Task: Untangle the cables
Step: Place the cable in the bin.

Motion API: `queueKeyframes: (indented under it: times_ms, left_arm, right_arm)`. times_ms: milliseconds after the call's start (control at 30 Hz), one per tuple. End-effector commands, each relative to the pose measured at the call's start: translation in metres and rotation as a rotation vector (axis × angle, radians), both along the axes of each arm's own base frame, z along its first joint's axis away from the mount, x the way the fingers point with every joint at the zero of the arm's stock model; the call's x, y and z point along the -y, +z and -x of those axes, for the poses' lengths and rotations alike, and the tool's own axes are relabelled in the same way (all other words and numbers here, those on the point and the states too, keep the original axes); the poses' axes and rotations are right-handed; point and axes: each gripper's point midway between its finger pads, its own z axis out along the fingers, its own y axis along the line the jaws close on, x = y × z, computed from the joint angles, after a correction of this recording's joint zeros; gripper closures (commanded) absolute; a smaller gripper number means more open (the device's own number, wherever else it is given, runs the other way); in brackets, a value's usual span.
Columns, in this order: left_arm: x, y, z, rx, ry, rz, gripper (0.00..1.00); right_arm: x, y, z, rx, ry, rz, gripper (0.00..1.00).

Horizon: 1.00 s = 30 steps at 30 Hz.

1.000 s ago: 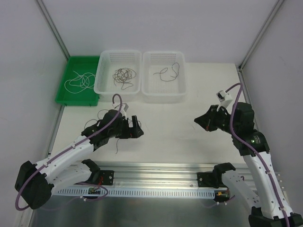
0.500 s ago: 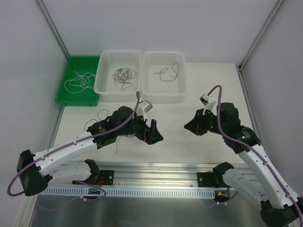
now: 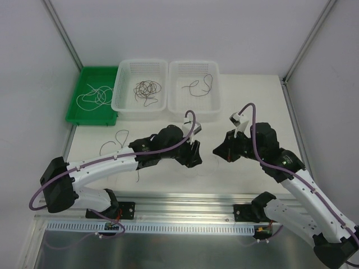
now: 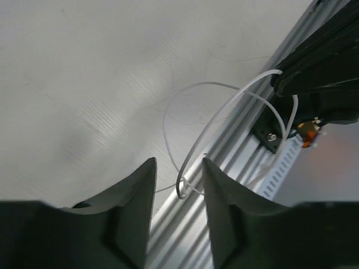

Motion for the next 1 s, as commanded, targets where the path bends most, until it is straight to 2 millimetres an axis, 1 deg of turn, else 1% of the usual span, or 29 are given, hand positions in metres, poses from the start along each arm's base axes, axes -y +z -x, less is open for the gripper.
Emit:
queueKeyframes:
  times_ms: [0, 33, 67, 167, 200, 267, 300, 333, 367, 400, 433, 467, 500, 533, 567, 600, 633, 667, 733, 767, 800, 867, 933, 967]
  left_arm:
    - [0.010, 0.029, -0.017, 0.091, 0.031, 0.052, 0.67]
    - [0.011, 0.033, -0.017, 0.100, 0.030, 0.055, 0.78]
    - [0.011, 0.037, -0.019, 0.109, 0.032, 0.062, 0.99]
    - [0.005, 0.045, -0.025, 0.148, 0.062, 0.059, 1.00]
    - [-0.001, 0.051, -0.026, 0.162, 0.077, 0.061, 1.00]
    - [-0.017, 0.057, -0.037, 0.191, 0.156, 0.039, 1.00]
    - [-0.033, 0.064, -0.043, 0.198, 0.203, 0.030, 1.00]
    - [-0.048, 0.065, -0.052, 0.204, 0.263, 0.014, 1.00]
    - [-0.062, 0.069, -0.058, 0.207, 0.309, 0.008, 1.00]
    - [-0.093, 0.084, -0.073, 0.224, 0.406, 0.033, 1.00]
    - [-0.115, 0.082, -0.076, 0.202, 0.461, 0.015, 1.00]
    - [-0.139, 0.099, -0.076, 0.233, 0.522, 0.052, 1.00]
    - [-0.174, 0.104, -0.090, 0.253, 0.637, 0.036, 1.00]
    - [-0.201, 0.106, -0.089, 0.273, 0.710, -0.011, 1.00]
    - [-0.237, 0.120, -0.089, 0.329, 0.832, -0.036, 1.00]
    - [-0.266, 0.126, -0.088, 0.359, 0.931, -0.081, 1.00]
    - [-0.310, 0.127, -0.082, 0.364, 1.074, -0.179, 1.00]
    - [-0.362, 0.136, -0.071, 0.421, 1.295, -0.297, 1.00]
    - [-0.418, 0.140, -0.047, 0.433, 1.548, -0.433, 1.00]
    - [-0.431, 0.142, -0.034, 0.442, 1.614, -0.440, 1.00]
    - [-0.430, 0.138, -0.033, 0.428, 1.616, -0.404, 1.00]
    - [-0.426, 0.139, -0.033, 0.434, 1.586, -0.353, 1.00]
    - [-0.428, 0.136, -0.036, 0.433, 1.577, -0.393, 1.00]
    - [-0.427, 0.133, -0.041, 0.425, 1.569, -0.418, 1.00]
  right_arm:
    - [-0.002, 0.012, -0.004, 0.047, -0.011, -0.031, 0.99]
    - [-0.002, 0.011, -0.004, 0.048, -0.013, -0.030, 0.99]
    - [-0.001, 0.011, -0.005, 0.049, -0.020, -0.026, 0.99]
    - [-0.001, 0.010, -0.005, 0.049, -0.022, -0.027, 0.98]
    - [-0.001, 0.012, -0.005, 0.050, -0.022, -0.032, 0.88]
    - [-0.004, 0.019, -0.004, 0.055, -0.012, -0.052, 0.72]
    - [-0.006, 0.022, -0.002, 0.057, 0.000, -0.062, 0.60]
    - [-0.006, 0.027, -0.001, 0.063, 0.007, -0.070, 0.54]
    - [-0.009, 0.037, 0.001, 0.074, 0.026, -0.090, 0.48]
    - [-0.009, 0.042, 0.003, 0.084, 0.036, -0.098, 0.35]
    - [-0.010, 0.049, 0.007, 0.093, 0.054, -0.109, 0.30]
    - [-0.011, 0.058, 0.009, 0.114, 0.066, -0.121, 0.25]
    - [-0.010, 0.062, 0.012, 0.122, 0.069, -0.125, 0.17]
    - [-0.008, 0.066, 0.013, 0.135, 0.069, -0.131, 0.15]
    - [-0.007, 0.068, 0.014, 0.143, 0.066, -0.130, 0.14]
    - [-0.005, 0.069, 0.014, 0.149, 0.063, -0.125, 0.11]
    - [-0.002, 0.068, 0.013, 0.153, 0.049, -0.116, 0.11]
    - [0.000, 0.067, 0.013, 0.155, 0.041, -0.111, 0.11]
    - [0.002, 0.057, 0.012, 0.137, 0.031, -0.086, 0.10]
    - [0.002, 0.054, 0.012, 0.127, 0.029, -0.081, 0.10]
    - [0.001, 0.050, 0.012, 0.116, 0.030, -0.075, 0.10]
    - [0.001, 0.042, 0.013, 0.098, 0.034, -0.065, 0.10]
    - [0.002, 0.037, 0.013, 0.089, 0.031, -0.050, 0.10]
    - [0.003, 0.036, 0.013, 0.088, 0.030, -0.048, 0.10]
